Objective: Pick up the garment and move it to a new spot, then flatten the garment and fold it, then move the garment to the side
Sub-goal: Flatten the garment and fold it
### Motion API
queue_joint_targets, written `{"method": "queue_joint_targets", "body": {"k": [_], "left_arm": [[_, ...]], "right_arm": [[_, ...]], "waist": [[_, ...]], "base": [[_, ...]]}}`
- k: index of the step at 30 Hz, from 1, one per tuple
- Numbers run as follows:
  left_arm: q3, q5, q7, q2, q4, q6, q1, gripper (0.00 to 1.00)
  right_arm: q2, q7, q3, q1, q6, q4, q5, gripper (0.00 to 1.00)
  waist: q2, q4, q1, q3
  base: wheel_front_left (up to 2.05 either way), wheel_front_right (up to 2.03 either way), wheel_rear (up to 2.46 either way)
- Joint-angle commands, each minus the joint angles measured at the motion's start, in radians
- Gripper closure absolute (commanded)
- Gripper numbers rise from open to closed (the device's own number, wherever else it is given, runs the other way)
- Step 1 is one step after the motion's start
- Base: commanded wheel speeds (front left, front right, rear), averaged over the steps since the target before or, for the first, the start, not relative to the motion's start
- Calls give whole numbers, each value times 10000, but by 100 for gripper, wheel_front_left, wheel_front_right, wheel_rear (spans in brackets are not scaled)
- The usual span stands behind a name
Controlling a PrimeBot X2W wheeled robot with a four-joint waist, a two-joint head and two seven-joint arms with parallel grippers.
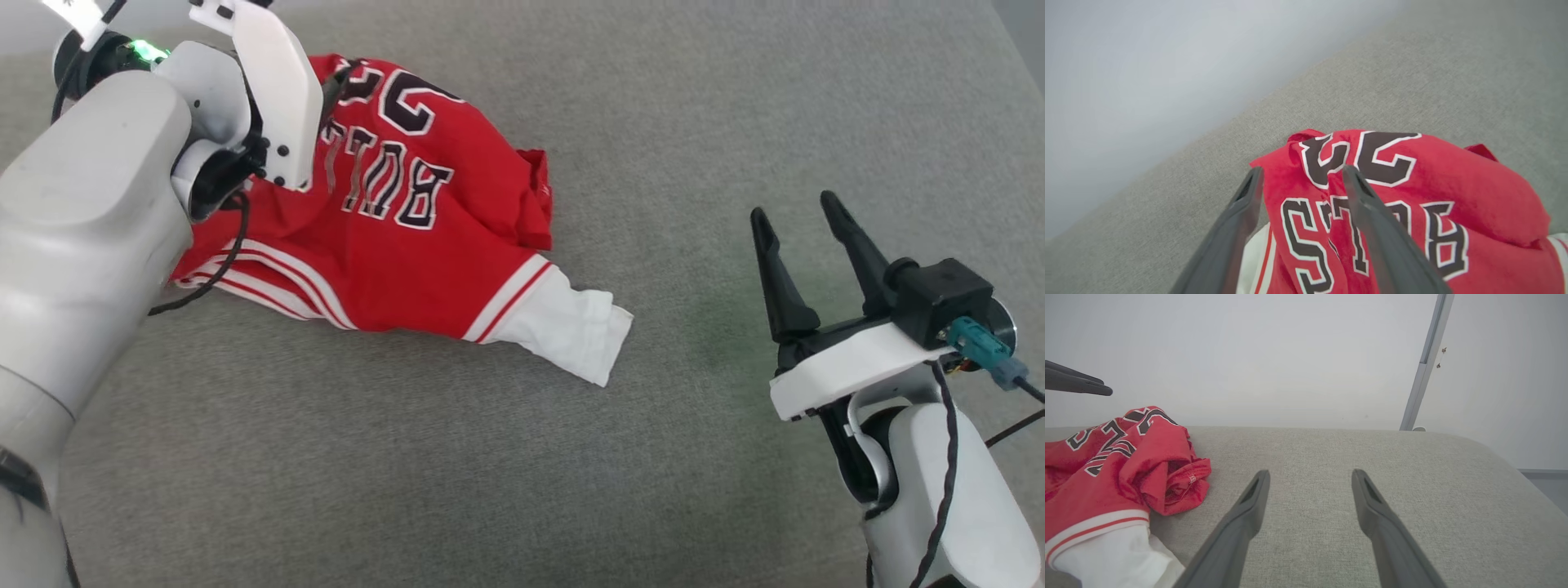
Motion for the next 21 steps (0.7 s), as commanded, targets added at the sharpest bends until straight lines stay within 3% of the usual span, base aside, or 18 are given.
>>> {"method": "queue_joint_targets", "body": {"k": [1,4,9,15,21], "left_arm": [[26,66,-167,30,-129,-53,235,0],[85,45,-630,239,-596,19,533,0],[145,118,-1431,701,-1798,510,1360,0],[373,-142,-2226,1487,-3760,1560,2708,0],[596,-297,-3001,2405,-5903,2900,4149,0]], "right_arm": [[-85,60,49,122,-3,-73,22,0],[-249,299,367,307,-1,-137,142,0],[-653,1013,1073,753,-3,-345,415,0],[-1290,2418,2258,1292,-3,-695,1125,0],[-1929,3676,2987,1544,-3,-1065,1601,0]], "waist": [[0,202,0,-212],[0,427,0,-501],[0,859,0,-1034],[0,1401,0,-1540],[0,1989,0,-1711]], "base": [[0,0,0],[0,0,0],[0,0,0],[0,0,0],[0,0,0]]}}
